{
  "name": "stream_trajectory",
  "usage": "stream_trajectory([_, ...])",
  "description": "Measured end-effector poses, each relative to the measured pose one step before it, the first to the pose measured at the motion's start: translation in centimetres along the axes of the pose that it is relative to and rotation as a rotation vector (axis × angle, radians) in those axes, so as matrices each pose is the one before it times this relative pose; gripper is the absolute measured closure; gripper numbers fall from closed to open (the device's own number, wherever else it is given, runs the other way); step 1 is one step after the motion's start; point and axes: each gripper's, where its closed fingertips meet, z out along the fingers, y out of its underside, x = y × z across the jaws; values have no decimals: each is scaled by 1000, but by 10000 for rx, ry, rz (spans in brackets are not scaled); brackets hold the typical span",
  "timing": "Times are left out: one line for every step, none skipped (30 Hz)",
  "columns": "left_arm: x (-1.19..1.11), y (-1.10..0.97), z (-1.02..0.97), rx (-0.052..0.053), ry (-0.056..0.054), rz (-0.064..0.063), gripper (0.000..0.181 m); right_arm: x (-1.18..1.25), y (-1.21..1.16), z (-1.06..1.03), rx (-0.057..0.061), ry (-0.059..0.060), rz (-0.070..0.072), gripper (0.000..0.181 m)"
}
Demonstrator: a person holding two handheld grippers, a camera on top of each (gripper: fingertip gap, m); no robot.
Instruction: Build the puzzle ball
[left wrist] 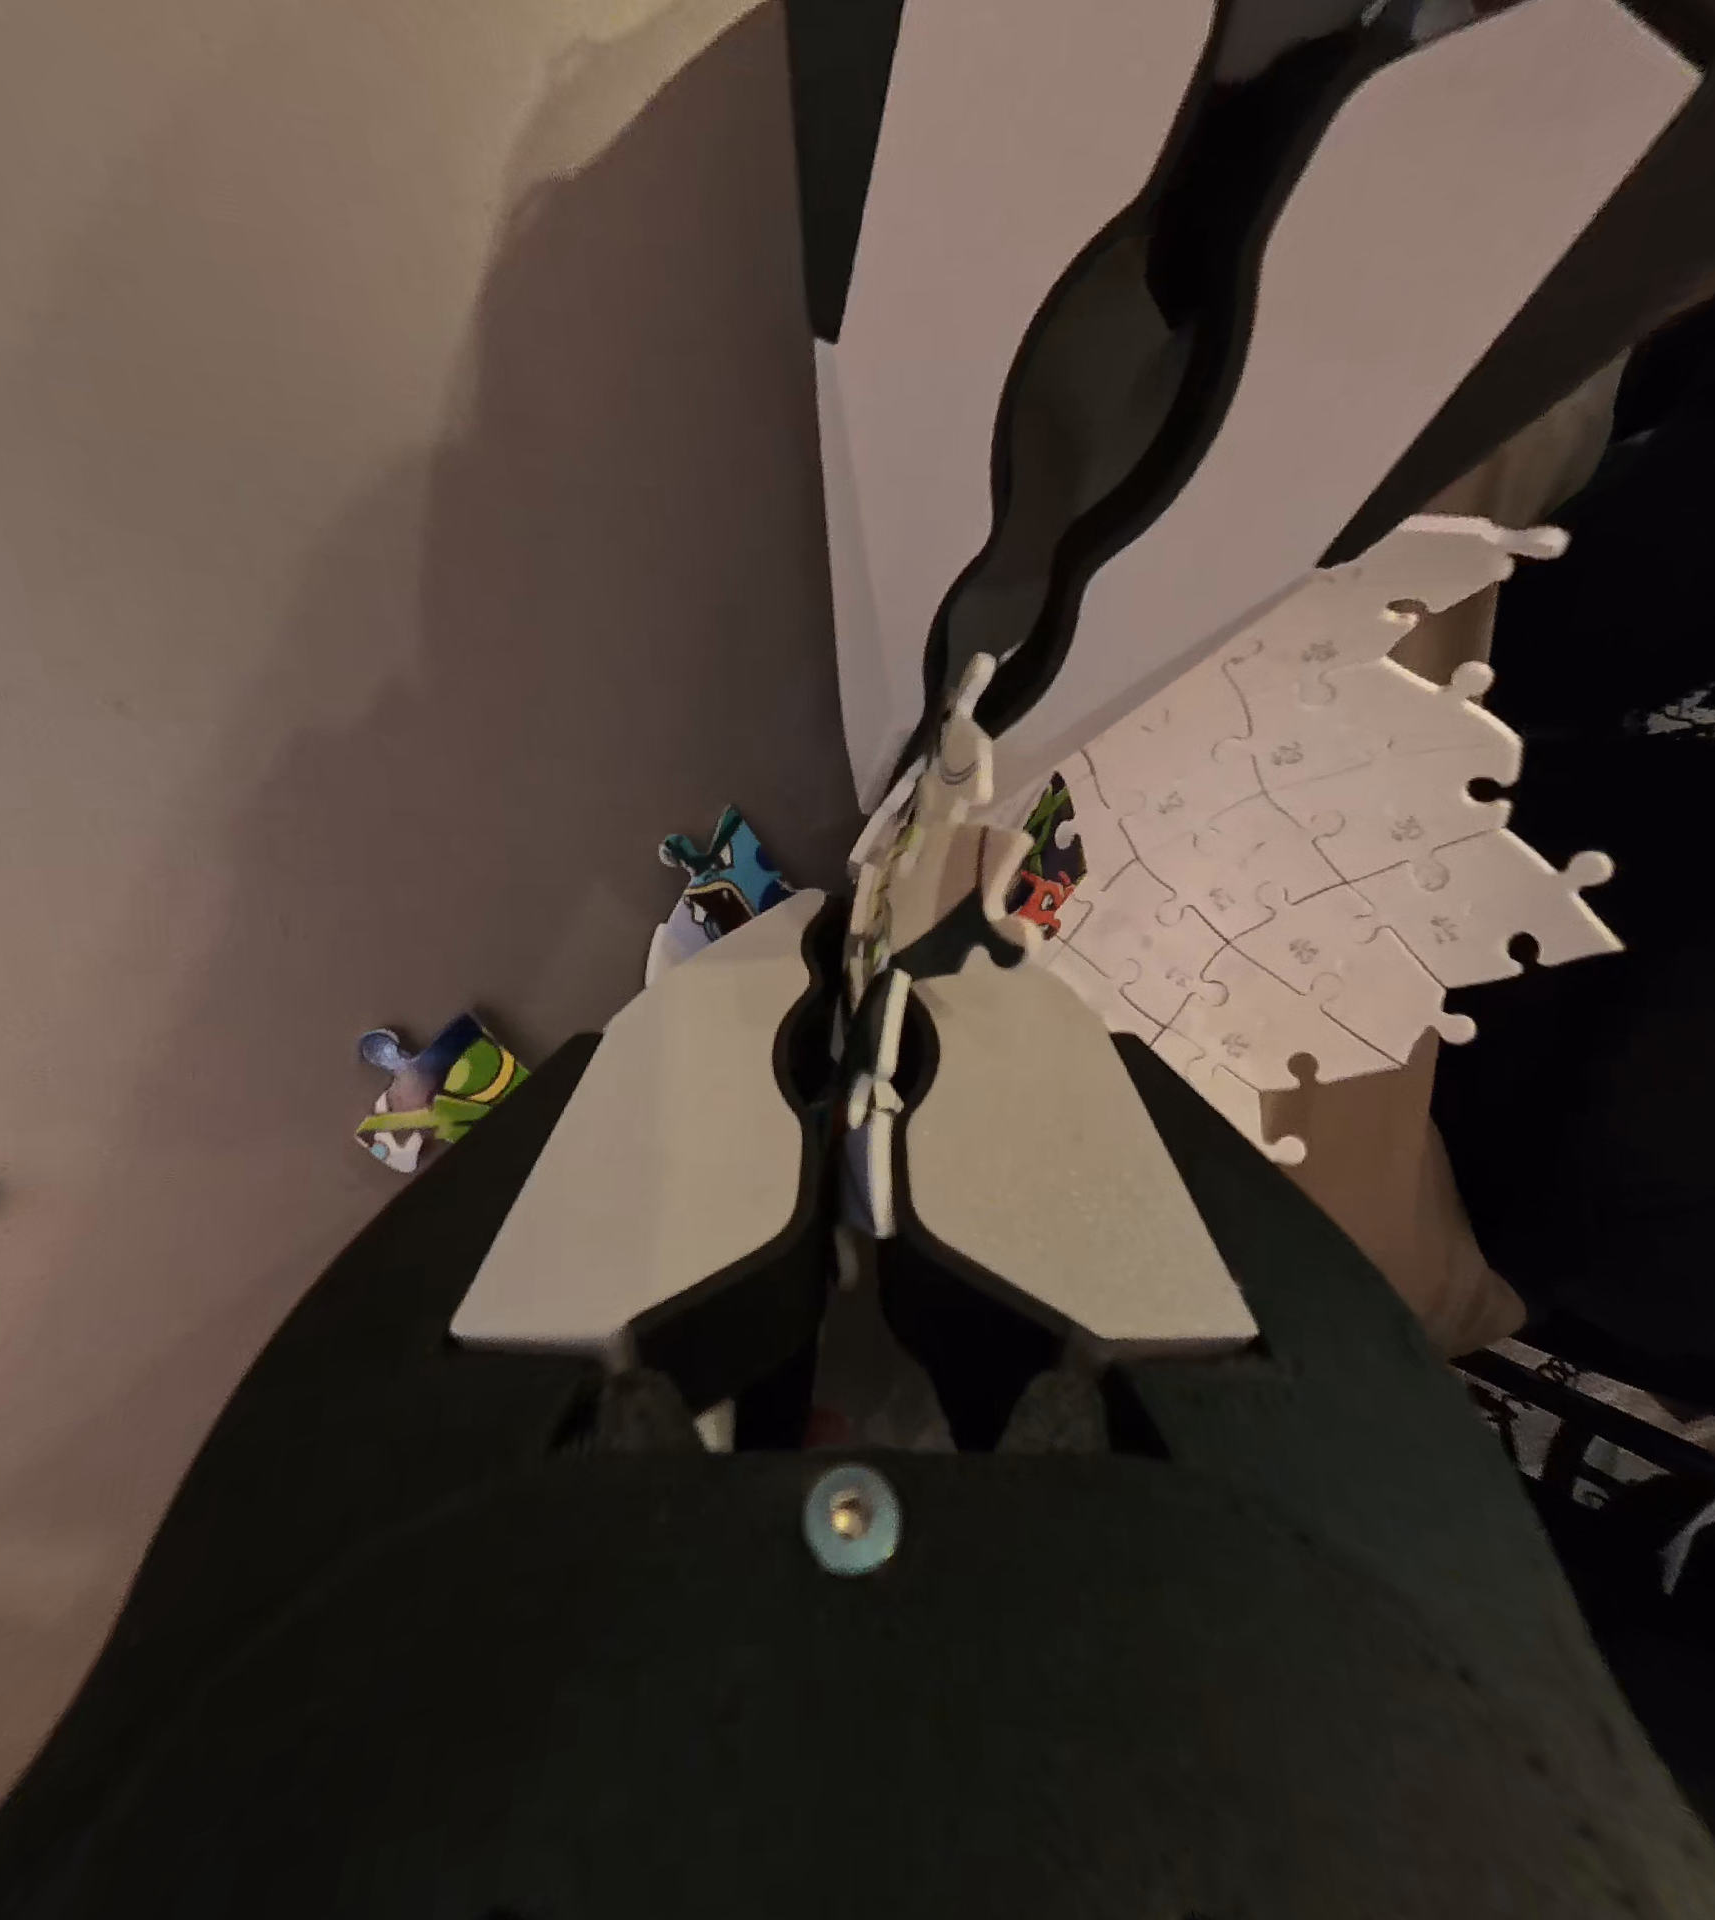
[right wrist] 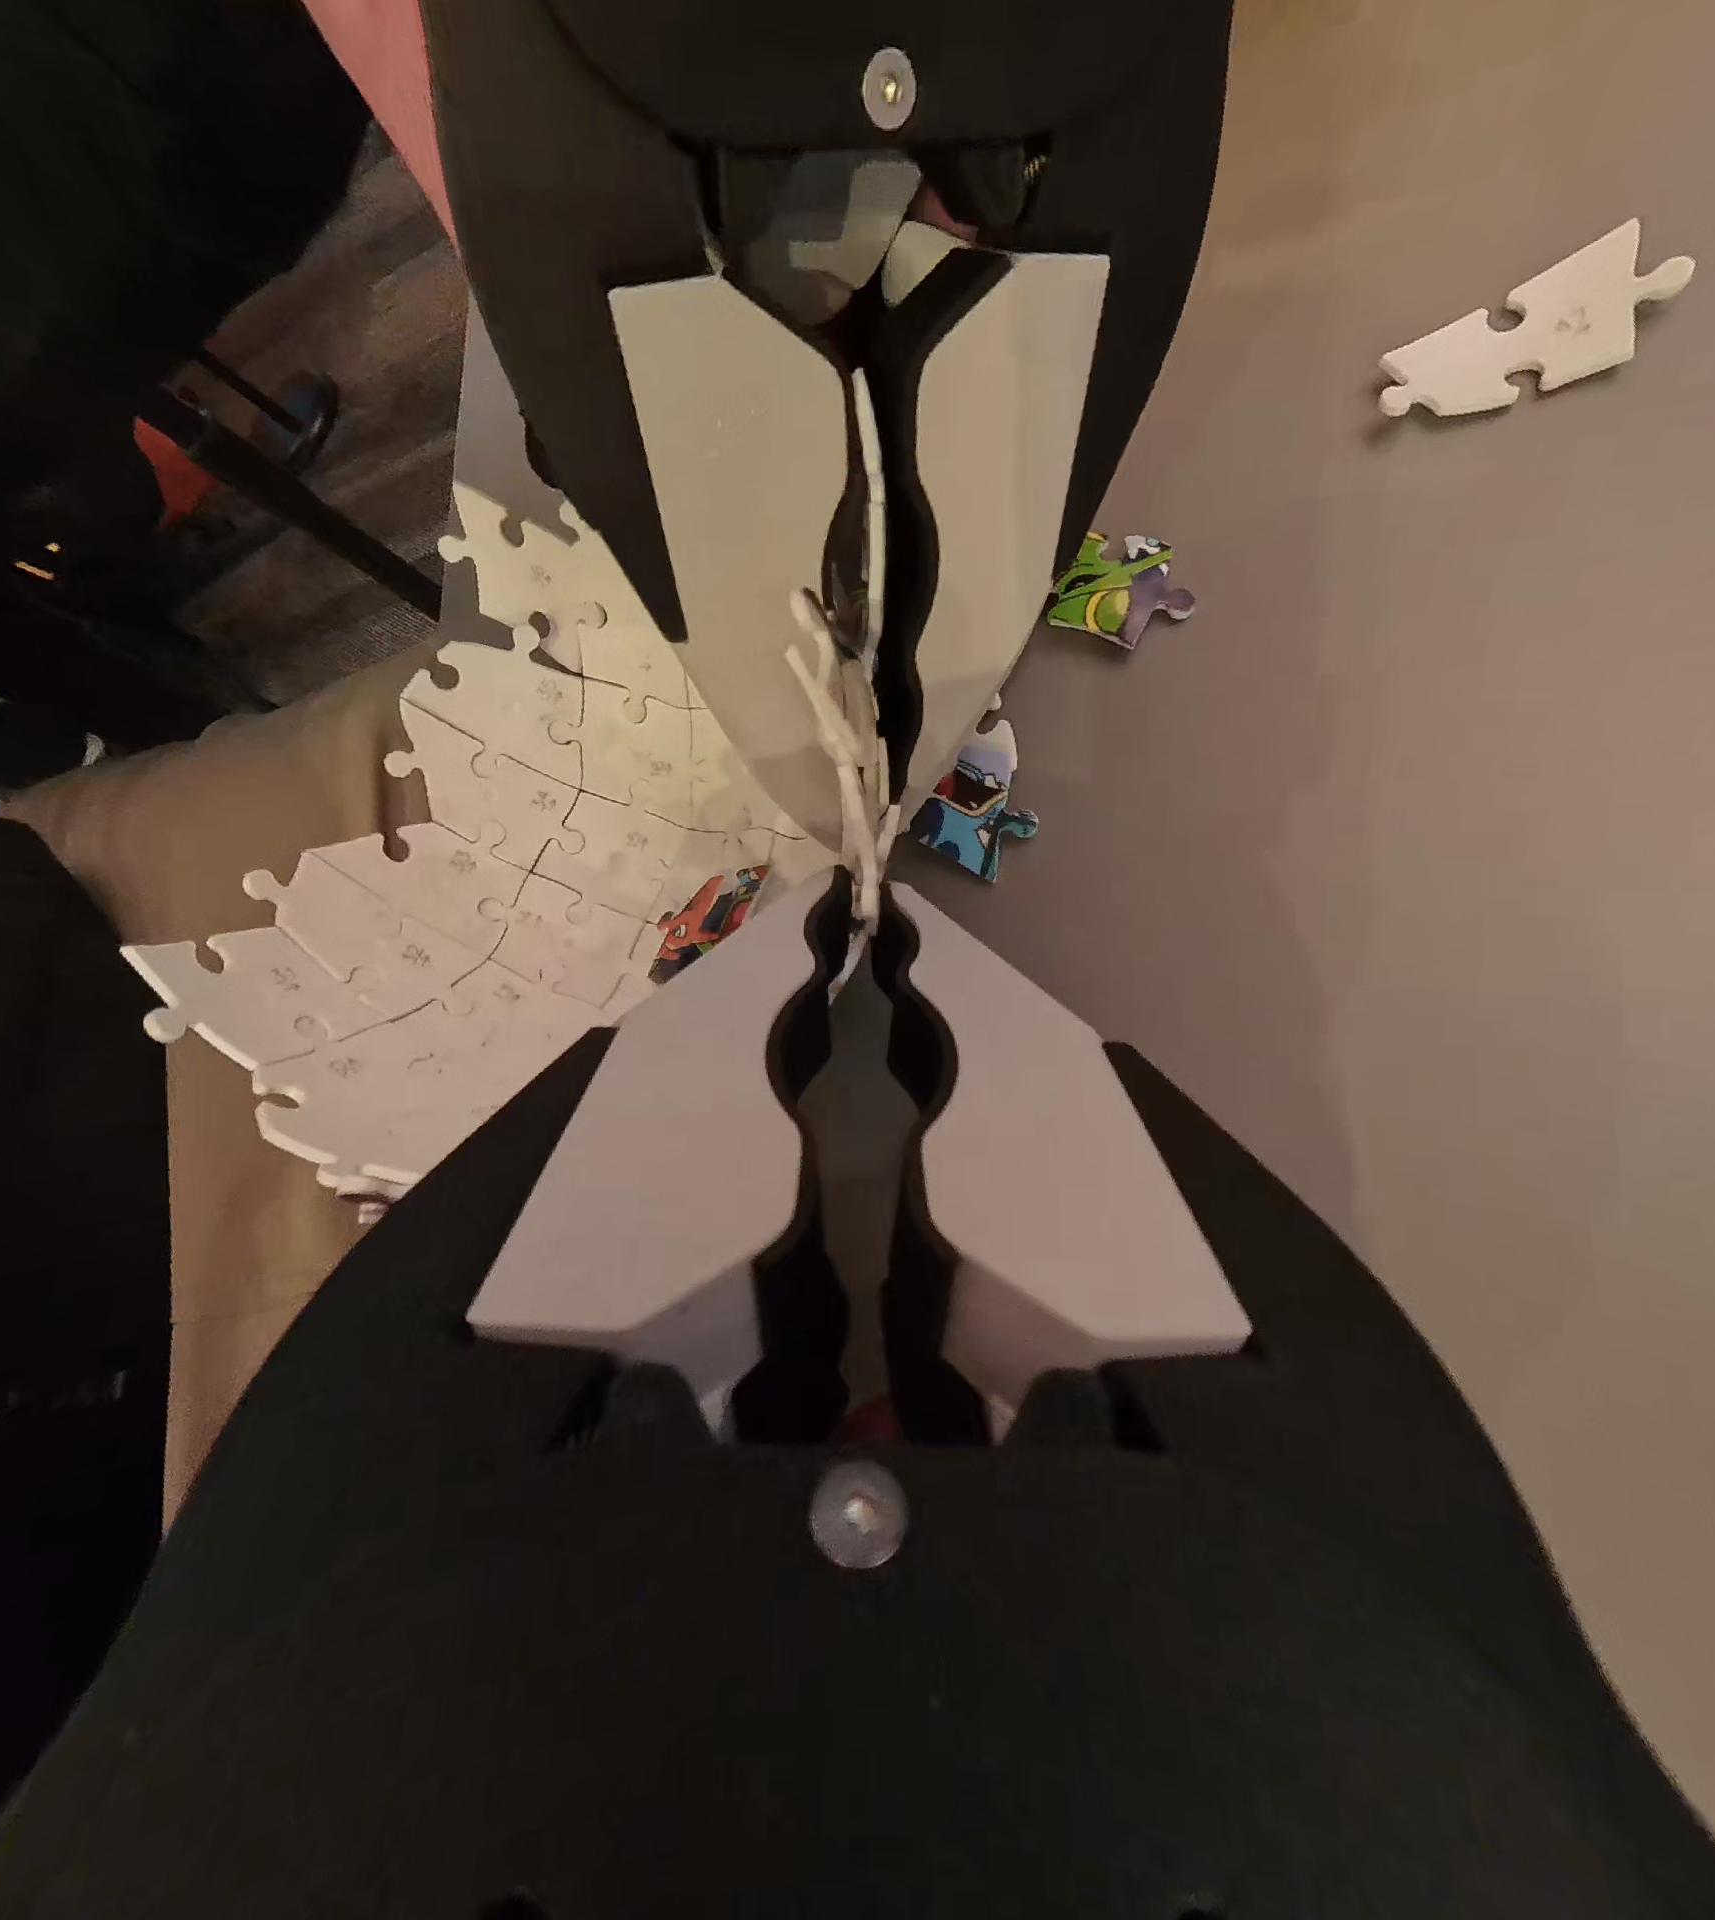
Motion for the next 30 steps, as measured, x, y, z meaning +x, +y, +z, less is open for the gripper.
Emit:
stream_trajectory([-33,-20,43,-6,58,-125,177,12,29,3,-57,33,-41,179])
stream_trajectory([-30,-22,3,52,93,-106,177,33,1,9,7,13,14,179])
stream_trajectory([22,-13,-1,81,74,-32,176,31,-6,10,55,18,-2,179])
stream_trajectory([100,22,-8,36,-21,181,176,-13,21,-11,14,-17,8,179])
stream_trajectory([52,27,-23,-46,-64,114,177,-40,19,-1,-4,-82,73,180])
stream_trajectory([-55,-14,29,-47,-102,53,177,46,1,23,21,-69,96,180])
stream_trajectory([-124,-160,25,96,-105,23,175,85,7,1,41,-65,113,179])
stream_trajectory([85,-205,-9,161,68,-29,174,131,-57,-69,102,50,-9,179])
stream_trajectory([97,29,-1,25,76,1,172,39,22,-68,2,31,-40,179])
stream_trajectory([-43,54,-33,25,-31,18,171,-8,2,-62,-36,16,-42,179])
stream_trajectory([-5,29,-35,30,23,-49,169,-7,-79,-31,14,29,-53,179])
stream_trajectory([130,42,-15,15,82,7,169,-25,-63,13,46,29,-79,179])
stream_trajectory([-47,11,-6,12,-67,51,170,-32,11,28,12,-7,-45,179])
stream_trajectory([-57,-73,-10,48,-47,1,171,17,39,12,-16,-13,0,179])
stream_trajectory([42,-68,-5,54,41,-16,171,28,-4,-24,13,-8,19,179])
stream_trajectory([-12,-8,-26,21,4,-12,171,-10,-12,-10,25,-1,-20,179])
stream_trajectory([-72,-74,-81,72,-52,29,172,11,25,-26,-6,8,-29,179])
stream_trajectory([-16,-41,-84,57,-4,17,173,16,-59,-47,32,37,-49,179])
stream_trajectory([28,42,-21,-22,29,17,174,-14,-82,-9,46,27,-86,179])
stream_trajectory([19,25,63,-30,16,23,176,-66,-4,42,-24,-2,-66,179])
stream_trajectory([-26,13,59,-29,0,-45,176,5,23,54,-24,43,-63,179])
stream_trajectory([102,68,28,-48,101,-40,176,-16,52,28,-22,18,-67,179])
stream_trajectory([28,35,-5,8,63,-2,176,-119,-5,16,10,-40,-77,179])
stream_trajectory([7,10,-12,19,83,-79,177,-47,-34,4,22,30,-120,179])
stream_trajectory([43,46,3,4,97,-35,177,-43,-31,15,-8,14,-90,179])
stream_trajectory([42,56,25,-13,95,-10,177,-80,-1,30,-29,1,-106,178])
stream_trajectory([48,64,26,-34,99,-50,177,-58,-8,32,-25,19,-101,178])
stream_trajectory([54,57,40,-33,100,-36,177,-69,13,38,-41,15,-96,178])
stream_trajectory([5,0,17,6,64,-30,177,-52,23,10,-50,1,-83,179])
stream_trajectory([30,1,-12,6,94,-104,177,-7,-15,-9,-4,25,-87,179])
